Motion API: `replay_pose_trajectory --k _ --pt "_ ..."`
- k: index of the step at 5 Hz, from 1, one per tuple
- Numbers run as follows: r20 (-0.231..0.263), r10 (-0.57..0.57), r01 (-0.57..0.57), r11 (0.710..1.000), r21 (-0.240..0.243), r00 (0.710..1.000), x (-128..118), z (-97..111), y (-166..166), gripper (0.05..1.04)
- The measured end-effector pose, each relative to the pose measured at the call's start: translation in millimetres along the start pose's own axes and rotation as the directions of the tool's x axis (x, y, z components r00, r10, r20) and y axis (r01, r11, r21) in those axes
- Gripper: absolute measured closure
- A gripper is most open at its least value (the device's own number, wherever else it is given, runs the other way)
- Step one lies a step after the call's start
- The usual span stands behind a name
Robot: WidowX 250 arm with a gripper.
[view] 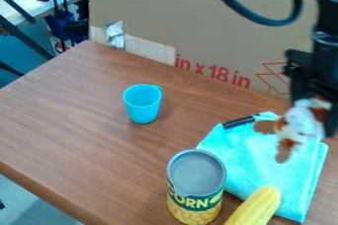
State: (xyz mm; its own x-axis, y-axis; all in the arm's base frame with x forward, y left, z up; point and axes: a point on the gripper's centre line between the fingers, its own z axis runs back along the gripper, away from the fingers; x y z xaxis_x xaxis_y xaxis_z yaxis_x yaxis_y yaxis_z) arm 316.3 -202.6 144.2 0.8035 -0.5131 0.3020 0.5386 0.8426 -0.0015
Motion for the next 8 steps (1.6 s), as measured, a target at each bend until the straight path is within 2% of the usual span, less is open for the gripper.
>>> replay_pose_trajectory --k 1,2,4,5,6,7,8 --pt "0.002 -0.104 0.104 0.993 -0.050 0.995 7 -14 -25 0.433" --pt "-0.056 -0.121 0.115 0.989 -0.092 0.991 1 -34 -40 0.433" --pt "-0.218 -0.143 0.116 0.985 -0.130 0.965 -11 -84 -51 0.433" --pt "-0.278 -0.132 0.091 0.984 -0.153 0.951 -14 -109 -50 0.433" --pt "-0.284 -0.131 0.085 0.982 -0.170 0.950 4 -119 -48 0.439" --pt "-0.258 -0.091 0.033 0.975 -0.220 0.962 5 -120 -37 0.367" --pt "-0.173 0.030 -0.068 0.973 -0.219 0.985 -9 -111 -20 0.131"
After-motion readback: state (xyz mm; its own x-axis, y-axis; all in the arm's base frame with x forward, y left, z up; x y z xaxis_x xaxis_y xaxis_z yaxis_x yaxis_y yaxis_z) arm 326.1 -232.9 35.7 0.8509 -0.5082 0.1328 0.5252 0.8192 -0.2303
